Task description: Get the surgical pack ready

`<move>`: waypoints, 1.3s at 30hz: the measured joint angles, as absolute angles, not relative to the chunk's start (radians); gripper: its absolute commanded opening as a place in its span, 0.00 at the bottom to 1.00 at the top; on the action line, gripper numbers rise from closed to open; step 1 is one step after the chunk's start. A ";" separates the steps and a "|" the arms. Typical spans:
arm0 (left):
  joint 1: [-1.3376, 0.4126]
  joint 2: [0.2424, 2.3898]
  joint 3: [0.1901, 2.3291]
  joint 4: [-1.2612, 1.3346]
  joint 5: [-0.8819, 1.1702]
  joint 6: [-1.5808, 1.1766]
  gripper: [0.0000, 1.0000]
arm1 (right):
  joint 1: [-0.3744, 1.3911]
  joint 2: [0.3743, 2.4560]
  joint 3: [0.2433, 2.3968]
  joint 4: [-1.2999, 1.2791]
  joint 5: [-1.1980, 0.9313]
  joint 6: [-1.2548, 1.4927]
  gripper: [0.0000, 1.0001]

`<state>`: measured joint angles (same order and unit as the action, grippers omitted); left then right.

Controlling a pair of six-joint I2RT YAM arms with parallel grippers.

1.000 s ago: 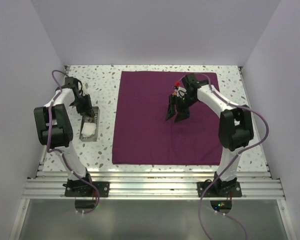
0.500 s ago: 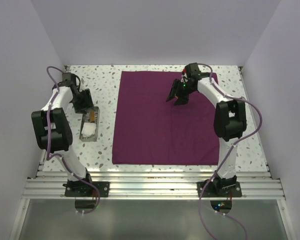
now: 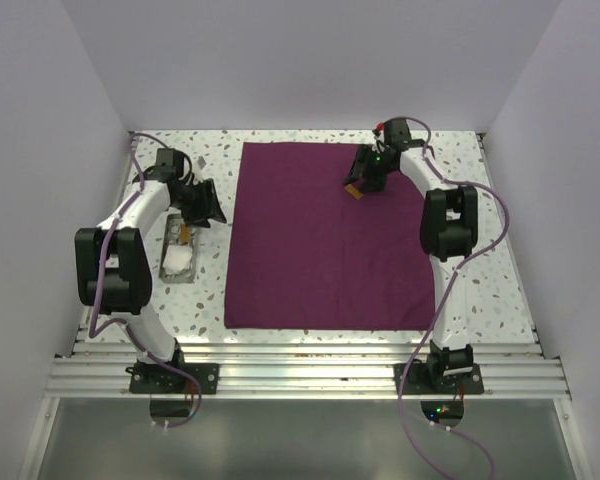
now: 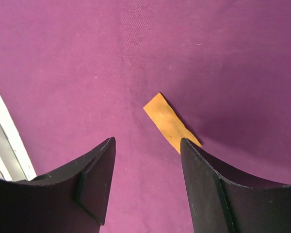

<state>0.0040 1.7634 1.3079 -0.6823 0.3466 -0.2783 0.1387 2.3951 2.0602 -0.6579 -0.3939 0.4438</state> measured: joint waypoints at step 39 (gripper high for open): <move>0.005 1.763 1.279 -0.649 0.448 -0.278 0.53 | 0.150 2.426 2.066 -0.659 -0.368 0.241 0.61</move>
